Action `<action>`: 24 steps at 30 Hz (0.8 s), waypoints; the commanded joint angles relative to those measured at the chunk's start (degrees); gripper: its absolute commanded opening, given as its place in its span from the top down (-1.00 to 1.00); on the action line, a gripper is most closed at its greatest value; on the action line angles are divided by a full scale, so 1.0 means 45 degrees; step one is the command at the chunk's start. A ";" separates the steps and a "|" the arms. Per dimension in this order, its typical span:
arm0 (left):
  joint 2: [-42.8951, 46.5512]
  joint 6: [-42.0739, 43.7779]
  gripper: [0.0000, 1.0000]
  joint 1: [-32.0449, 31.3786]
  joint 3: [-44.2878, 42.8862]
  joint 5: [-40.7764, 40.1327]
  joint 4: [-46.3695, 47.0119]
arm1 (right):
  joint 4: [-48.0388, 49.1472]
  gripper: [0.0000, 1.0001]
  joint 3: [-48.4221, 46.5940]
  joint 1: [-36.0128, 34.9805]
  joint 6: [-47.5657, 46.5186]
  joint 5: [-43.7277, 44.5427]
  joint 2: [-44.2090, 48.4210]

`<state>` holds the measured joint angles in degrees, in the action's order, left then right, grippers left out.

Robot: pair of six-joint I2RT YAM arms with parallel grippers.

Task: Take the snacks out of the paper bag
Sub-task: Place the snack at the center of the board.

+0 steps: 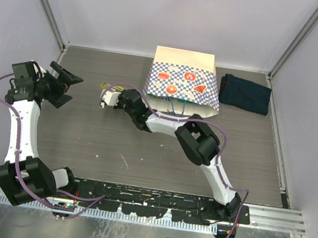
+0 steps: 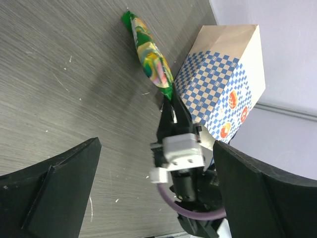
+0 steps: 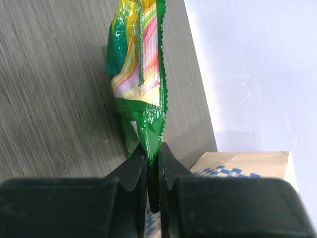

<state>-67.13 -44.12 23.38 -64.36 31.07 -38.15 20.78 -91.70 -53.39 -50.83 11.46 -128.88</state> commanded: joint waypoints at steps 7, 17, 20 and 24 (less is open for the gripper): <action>0.0556 0.1496 -0.96 -0.1768 0.0044 -0.3843 -0.0523 | -0.0233 -0.61 0.1555 -0.0897 0.1716 -0.1747 0.2365; -0.1684 0.2631 -0.94 -0.6661 -0.0370 -0.7705 -0.0492 | -0.1344 -1.00 0.5668 -0.0248 0.7144 -0.5287 0.9139; -0.2828 0.3172 -0.89 -0.7640 -0.0463 -0.8319 -0.0225 | -0.1905 -1.00 0.6818 0.0961 0.9295 -0.6150 1.1165; -0.4492 0.3662 -0.88 -0.9160 -0.1023 -1.0137 0.0268 | -0.2726 -1.00 0.8380 0.2410 1.0993 -0.6522 1.3575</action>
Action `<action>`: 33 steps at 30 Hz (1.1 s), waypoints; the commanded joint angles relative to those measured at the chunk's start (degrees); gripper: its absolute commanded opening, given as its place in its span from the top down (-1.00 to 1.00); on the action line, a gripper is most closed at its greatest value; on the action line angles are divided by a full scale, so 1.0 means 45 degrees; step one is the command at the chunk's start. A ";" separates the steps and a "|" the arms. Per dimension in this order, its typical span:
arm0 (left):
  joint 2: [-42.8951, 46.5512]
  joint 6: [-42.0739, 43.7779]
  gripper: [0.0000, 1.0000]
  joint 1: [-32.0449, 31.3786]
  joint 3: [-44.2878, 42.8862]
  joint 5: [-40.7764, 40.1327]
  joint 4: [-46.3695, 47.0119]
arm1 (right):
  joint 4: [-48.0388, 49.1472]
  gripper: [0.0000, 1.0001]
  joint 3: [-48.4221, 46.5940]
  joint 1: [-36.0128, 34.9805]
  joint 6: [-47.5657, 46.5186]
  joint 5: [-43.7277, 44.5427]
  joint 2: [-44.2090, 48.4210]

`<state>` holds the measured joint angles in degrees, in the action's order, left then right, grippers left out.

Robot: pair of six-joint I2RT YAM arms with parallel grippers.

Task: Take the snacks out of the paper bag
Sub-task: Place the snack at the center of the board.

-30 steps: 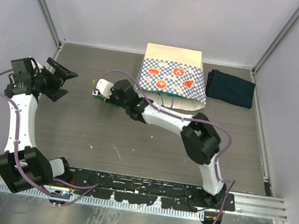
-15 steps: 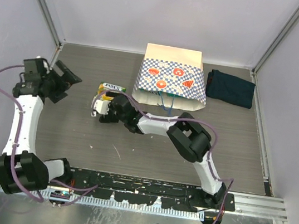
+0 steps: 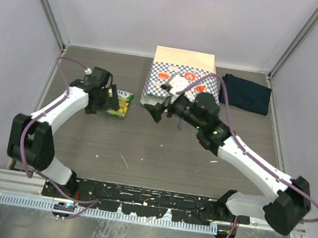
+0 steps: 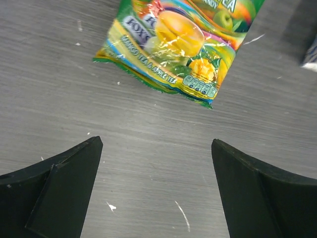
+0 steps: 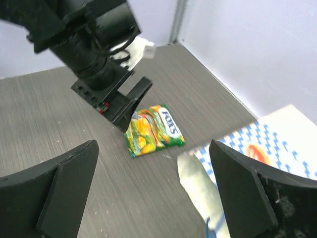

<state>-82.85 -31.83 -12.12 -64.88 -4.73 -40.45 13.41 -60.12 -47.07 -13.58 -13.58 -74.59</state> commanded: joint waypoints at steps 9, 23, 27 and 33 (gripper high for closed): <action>-0.3657 0.2107 -0.95 -0.1941 -0.2556 -0.3051 0.2197 | -0.1705 -1.00 0.3332 0.1522 0.3716 -0.0269 0.3822; -0.6377 0.3010 -1.00 -0.1854 -0.4071 -0.2767 0.2039 | -0.2116 -1.00 0.3401 0.1552 0.4079 0.0316 0.3990; -0.6909 0.2995 -1.00 -0.1530 -0.4289 -0.2690 0.1883 | -0.1958 -1.00 0.3471 0.1542 0.4388 0.0229 0.4020; -0.7446 0.3059 -0.99 -0.0593 -0.4649 -0.2482 0.1635 | -0.2086 -1.00 0.3185 0.1547 0.4558 0.0814 0.3666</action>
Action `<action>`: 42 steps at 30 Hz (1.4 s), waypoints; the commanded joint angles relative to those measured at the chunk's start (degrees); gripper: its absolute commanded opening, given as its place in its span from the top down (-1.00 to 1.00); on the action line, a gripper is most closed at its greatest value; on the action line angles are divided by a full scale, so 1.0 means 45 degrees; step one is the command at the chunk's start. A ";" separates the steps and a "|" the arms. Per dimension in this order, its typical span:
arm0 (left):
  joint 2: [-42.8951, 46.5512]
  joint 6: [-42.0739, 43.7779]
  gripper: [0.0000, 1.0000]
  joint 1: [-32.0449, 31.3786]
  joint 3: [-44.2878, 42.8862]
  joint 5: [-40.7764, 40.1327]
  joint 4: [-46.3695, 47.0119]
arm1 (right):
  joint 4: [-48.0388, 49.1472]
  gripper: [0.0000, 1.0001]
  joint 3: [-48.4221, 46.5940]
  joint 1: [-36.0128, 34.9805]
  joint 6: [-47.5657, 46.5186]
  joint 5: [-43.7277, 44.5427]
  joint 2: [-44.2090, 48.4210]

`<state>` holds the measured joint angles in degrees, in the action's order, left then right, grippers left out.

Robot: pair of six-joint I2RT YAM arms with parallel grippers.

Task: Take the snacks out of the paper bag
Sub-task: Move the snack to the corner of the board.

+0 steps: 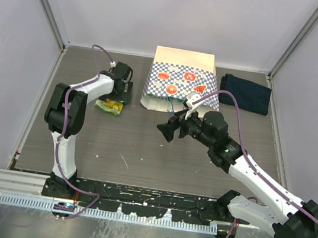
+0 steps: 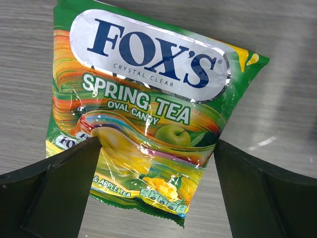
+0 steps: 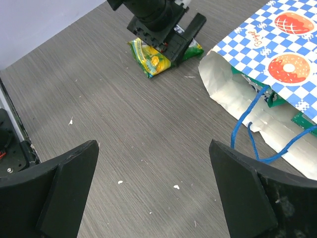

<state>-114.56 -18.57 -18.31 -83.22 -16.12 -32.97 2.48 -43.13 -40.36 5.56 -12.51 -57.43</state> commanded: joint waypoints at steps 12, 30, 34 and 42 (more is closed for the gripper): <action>-0.2390 0.1245 -0.96 0.2616 -0.4078 -0.0313 -0.1404 | -0.0379 -1.00 -0.1039 0.0066 0.0796 0.0547 -0.0973; -0.6096 0.3865 -0.96 0.4958 -1.0298 0.1133 -0.2540 | 0.0064 -1.00 -0.0792 -0.0640 0.1647 -0.0298 -0.1093; -0.7530 0.3919 -0.96 0.5124 -1.2762 0.0390 -0.3122 | -0.0047 -1.00 -0.0800 -0.0636 0.1400 -0.0228 -0.1429; -0.4995 0.3902 -0.96 0.5230 -1.0391 0.0600 -0.1068 | 0.1949 -1.00 0.0355 -0.0641 0.1121 0.1031 -0.1651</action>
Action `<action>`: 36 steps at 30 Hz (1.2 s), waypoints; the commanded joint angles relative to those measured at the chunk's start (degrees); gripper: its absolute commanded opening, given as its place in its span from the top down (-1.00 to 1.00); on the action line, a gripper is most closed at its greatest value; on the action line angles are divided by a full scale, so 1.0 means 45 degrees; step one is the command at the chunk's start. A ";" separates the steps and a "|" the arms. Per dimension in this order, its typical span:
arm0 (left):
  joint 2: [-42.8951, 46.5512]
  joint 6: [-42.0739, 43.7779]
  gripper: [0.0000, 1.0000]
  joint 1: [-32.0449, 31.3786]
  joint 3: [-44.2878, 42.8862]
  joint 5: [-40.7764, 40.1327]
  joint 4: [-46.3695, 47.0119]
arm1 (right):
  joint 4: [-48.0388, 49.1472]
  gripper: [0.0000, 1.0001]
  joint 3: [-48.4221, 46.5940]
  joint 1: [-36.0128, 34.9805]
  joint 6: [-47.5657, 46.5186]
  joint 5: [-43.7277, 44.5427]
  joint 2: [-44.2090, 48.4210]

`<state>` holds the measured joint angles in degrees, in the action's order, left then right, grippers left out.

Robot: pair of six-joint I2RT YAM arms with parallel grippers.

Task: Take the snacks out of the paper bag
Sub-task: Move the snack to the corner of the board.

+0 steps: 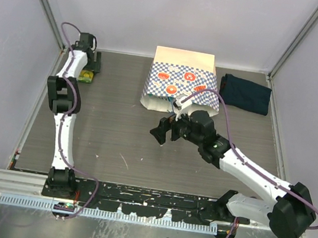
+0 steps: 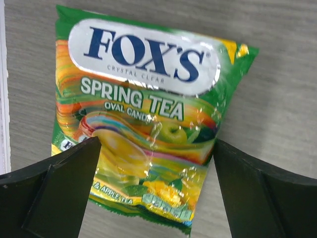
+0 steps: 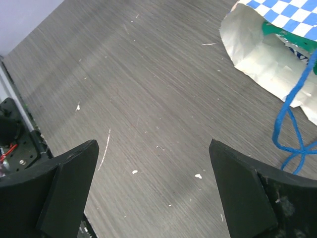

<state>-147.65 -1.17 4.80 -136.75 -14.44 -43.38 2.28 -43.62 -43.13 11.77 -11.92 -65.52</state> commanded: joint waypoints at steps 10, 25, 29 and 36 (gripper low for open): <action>0.8844 -0.2965 -0.96 -0.0409 0.7613 0.2112 0.5662 | 0.3775 -1.00 -0.1351 -0.0021 -0.0186 0.2481 -0.1663; 1.2287 -0.6755 -0.96 -0.3500 1.2964 0.4978 0.8671 | -0.2174 -0.74 -0.4814 0.0845 -0.3256 0.6562 -0.3876; 1.2092 -0.6985 -0.96 -0.4698 1.3464 0.4649 0.9438 | -0.3307 -0.71 -0.5805 0.1535 -0.3540 0.4708 -0.4725; 1.2379 -0.7771 -0.96 -0.5827 1.4167 0.5476 0.9738 | -0.5343 0.14 -0.8418 0.2490 -0.3485 0.1317 -0.6325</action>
<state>-96.33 -32.60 -19.64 -75.31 8.05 -5.91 -17.72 -74.32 -33.36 -3.27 5.23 -93.41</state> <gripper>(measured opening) 0.981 0.550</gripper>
